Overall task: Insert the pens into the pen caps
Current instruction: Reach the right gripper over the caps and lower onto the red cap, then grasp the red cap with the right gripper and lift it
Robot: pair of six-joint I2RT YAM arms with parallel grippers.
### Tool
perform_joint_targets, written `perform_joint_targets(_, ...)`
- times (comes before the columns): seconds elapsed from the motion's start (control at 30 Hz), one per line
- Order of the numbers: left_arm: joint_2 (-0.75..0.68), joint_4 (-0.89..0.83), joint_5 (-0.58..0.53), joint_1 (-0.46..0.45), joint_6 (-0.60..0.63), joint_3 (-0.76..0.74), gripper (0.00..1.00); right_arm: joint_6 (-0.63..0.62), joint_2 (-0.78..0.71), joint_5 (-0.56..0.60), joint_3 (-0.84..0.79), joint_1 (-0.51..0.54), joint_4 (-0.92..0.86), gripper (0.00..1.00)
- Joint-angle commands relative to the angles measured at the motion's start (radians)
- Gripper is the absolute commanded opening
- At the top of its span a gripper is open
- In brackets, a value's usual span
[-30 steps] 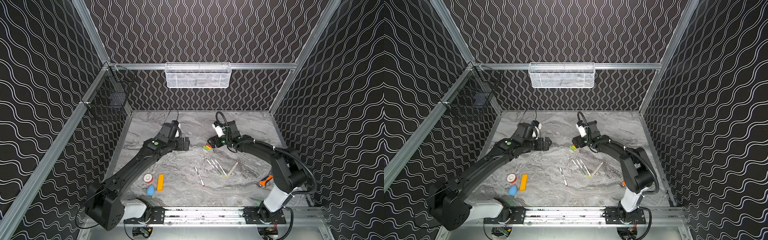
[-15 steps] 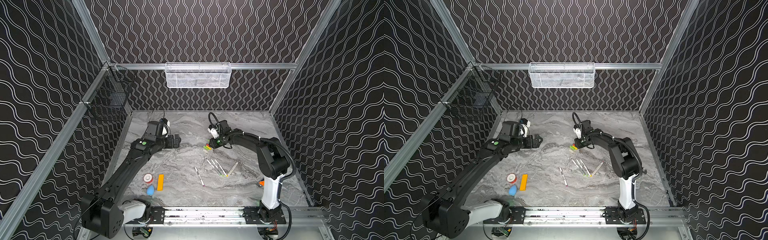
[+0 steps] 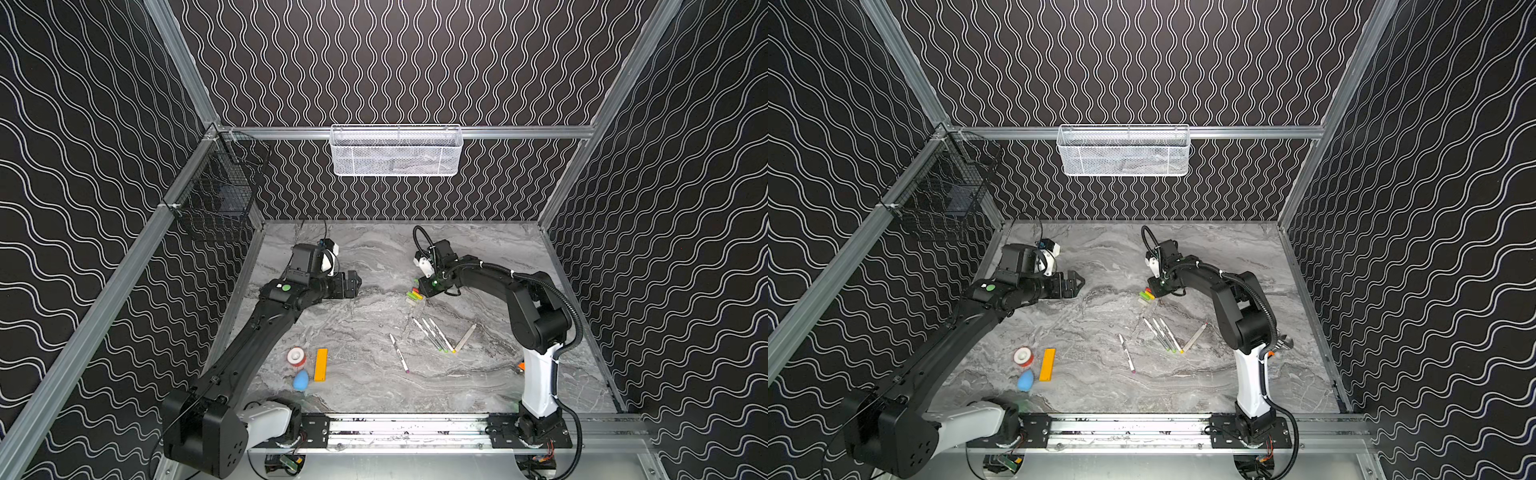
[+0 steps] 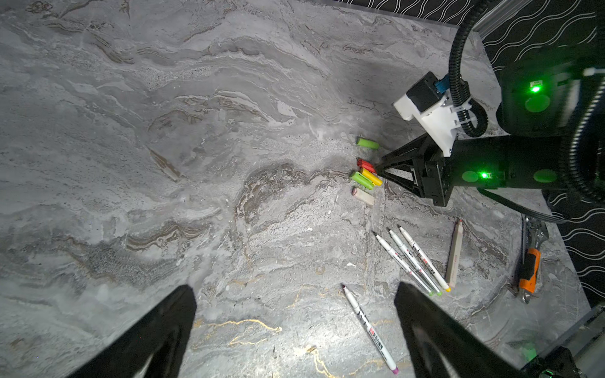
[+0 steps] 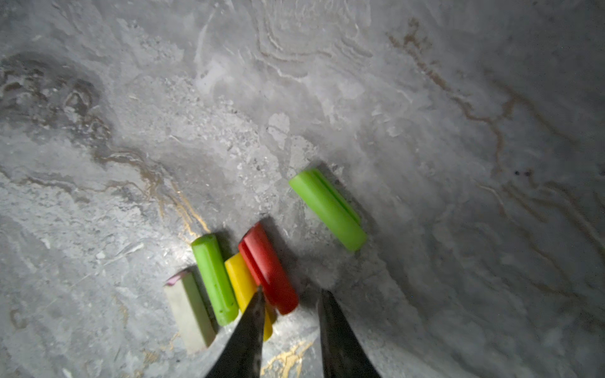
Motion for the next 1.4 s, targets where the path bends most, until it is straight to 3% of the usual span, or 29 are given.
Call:
perform_joint_targets(0.0,0.006,0.048,0.025,0.008,0.013,-0.002,0.99,-0.025,0.012,0.016,0.017,0.006,-0.027,0.31)
perform_joint_targets(0.73,0.026,0.075,0.085,0.047,-0.01,-0.002,0.99,-0.096,0.096,0.125,0.109,0.052,-0.109,0.24)
perform_joint_targets(1.37,0.014,0.109,0.129,0.051,-0.048,-0.021,0.99,-0.142,0.037,0.071,0.118,0.067,-0.089,0.12)
